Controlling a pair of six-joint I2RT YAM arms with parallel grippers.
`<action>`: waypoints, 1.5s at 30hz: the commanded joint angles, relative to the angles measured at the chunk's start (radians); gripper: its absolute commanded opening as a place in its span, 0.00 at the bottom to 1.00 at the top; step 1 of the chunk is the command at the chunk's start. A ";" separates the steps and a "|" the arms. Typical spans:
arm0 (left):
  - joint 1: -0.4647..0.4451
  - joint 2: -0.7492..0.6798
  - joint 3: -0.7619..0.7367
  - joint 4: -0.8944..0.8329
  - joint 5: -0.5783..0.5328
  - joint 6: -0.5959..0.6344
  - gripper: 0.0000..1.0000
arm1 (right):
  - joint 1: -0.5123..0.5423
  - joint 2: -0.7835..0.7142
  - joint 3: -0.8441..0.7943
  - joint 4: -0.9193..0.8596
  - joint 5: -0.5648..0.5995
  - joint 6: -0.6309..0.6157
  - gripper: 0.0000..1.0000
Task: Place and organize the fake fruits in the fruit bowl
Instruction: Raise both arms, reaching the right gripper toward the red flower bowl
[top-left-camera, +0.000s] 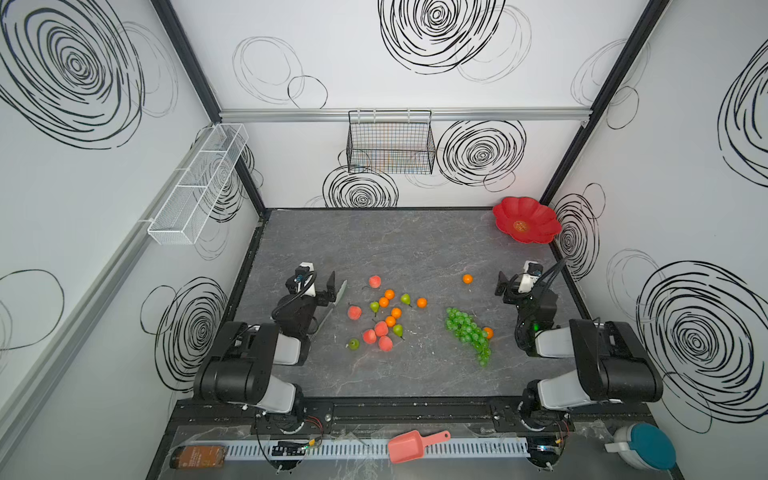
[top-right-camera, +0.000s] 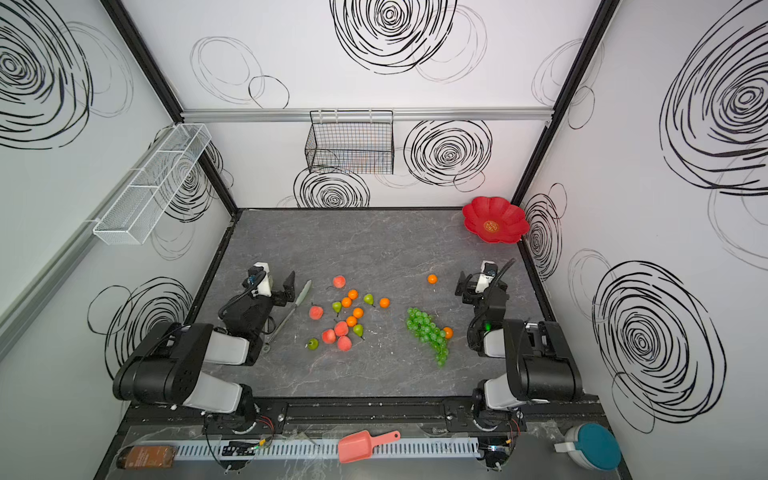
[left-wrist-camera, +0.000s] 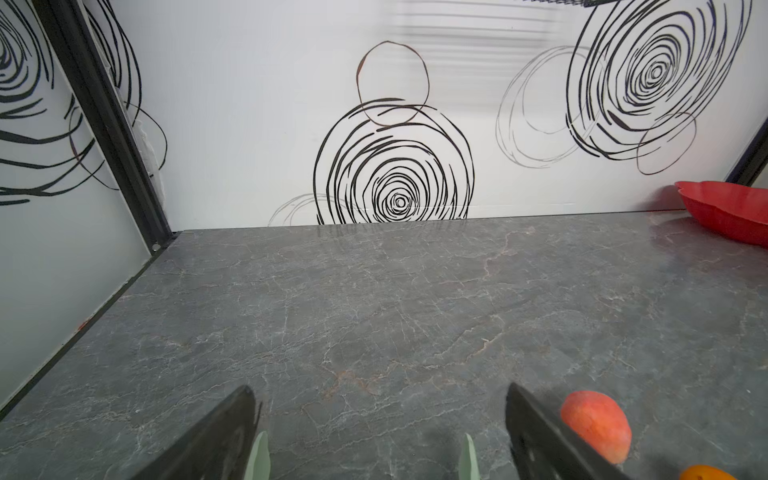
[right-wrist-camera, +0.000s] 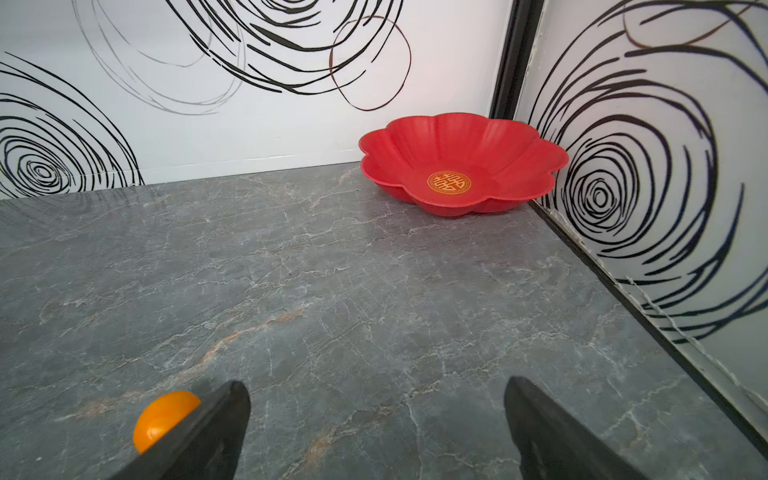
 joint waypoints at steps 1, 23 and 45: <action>0.011 0.003 0.002 0.065 0.018 0.010 0.96 | 0.001 0.008 0.015 0.041 0.000 -0.009 1.00; 0.039 0.011 -0.035 0.148 -0.009 -0.039 0.96 | -0.006 0.008 0.014 0.044 -0.012 -0.005 1.00; -0.236 -0.531 0.201 -0.684 -0.349 -0.159 0.96 | 0.062 -0.246 0.224 -0.478 0.005 0.164 1.00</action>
